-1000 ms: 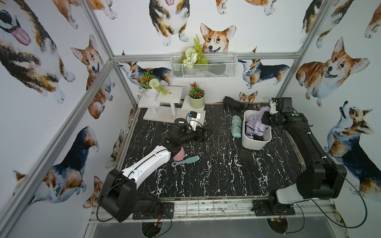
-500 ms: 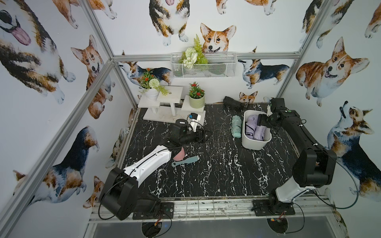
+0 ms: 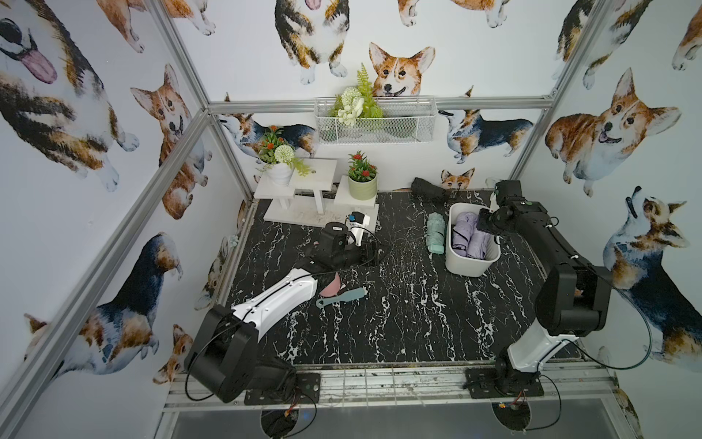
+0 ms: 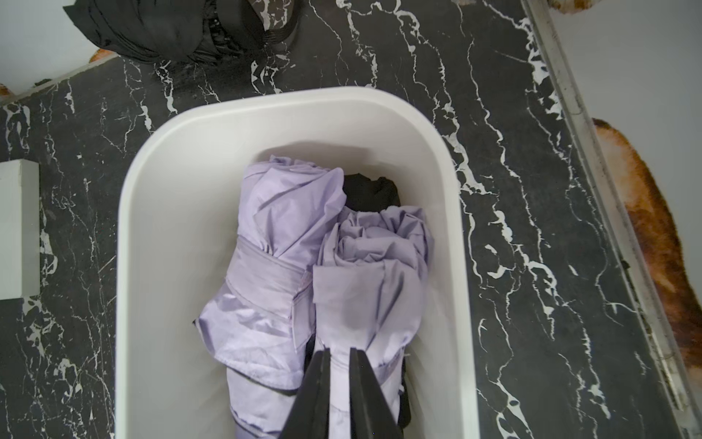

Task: Put the umbrella into the storage box
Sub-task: Place the umbrella in the storage box, then pick up the umbrella from the center of the board.

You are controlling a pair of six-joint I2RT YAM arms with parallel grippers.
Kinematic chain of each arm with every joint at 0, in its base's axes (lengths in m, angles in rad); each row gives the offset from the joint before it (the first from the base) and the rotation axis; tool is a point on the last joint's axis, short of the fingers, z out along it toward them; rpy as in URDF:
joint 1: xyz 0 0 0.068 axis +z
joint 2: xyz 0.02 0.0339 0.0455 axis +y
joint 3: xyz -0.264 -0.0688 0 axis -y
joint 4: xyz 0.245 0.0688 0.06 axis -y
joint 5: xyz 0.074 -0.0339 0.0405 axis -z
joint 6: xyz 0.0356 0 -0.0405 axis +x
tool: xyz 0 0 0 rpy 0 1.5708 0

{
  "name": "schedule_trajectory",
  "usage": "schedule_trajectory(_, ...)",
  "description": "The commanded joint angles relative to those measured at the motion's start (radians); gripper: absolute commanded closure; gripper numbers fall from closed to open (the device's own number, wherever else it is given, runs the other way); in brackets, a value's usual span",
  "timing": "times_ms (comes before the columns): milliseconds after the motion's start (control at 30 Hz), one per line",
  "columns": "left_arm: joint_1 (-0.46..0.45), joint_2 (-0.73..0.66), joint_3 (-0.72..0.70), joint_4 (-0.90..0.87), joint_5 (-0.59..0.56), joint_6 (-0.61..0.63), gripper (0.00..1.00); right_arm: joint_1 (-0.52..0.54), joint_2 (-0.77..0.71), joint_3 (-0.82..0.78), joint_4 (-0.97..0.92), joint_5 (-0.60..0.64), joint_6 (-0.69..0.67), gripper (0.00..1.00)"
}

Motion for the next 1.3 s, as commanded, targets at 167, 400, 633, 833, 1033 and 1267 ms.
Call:
schedule_trajectory(167, 0.005, 0.018, 0.002, 0.014, -0.016, 0.013, 0.28, -0.028, 0.137, 0.010, 0.052, -0.045, 0.042, 0.83)
schedule_trajectory(400, 0.002, 0.112, 0.073, 0.014, -0.051, -0.045, 0.28, -0.021, -0.042, 0.024, 0.041, -0.044, 0.042, 0.41)
schedule_trajectory(633, -0.056, 0.343, 0.301, -0.076, -0.110, -0.085, 0.26, -0.008, -0.211, -0.010, 0.043, -0.080, 0.064, 0.26)
schedule_trajectory(833, -0.106, 0.547, 0.527, -0.162, -0.184, -0.123, 0.26, 0.009, -0.292, -0.123, 0.072, -0.114, 0.098, 0.24)
schedule_trajectory(1033, -0.135, 0.736, 0.728, -0.202, -0.170, -0.164, 0.26, 0.015, -0.312, -0.210, 0.117, -0.143, 0.117, 0.22)
schedule_trajectory(1267, -0.162, 0.920, 0.916, -0.203, -0.130, -0.197, 0.27, 0.015, -0.300, -0.277, 0.168, -0.173, 0.138, 0.22)
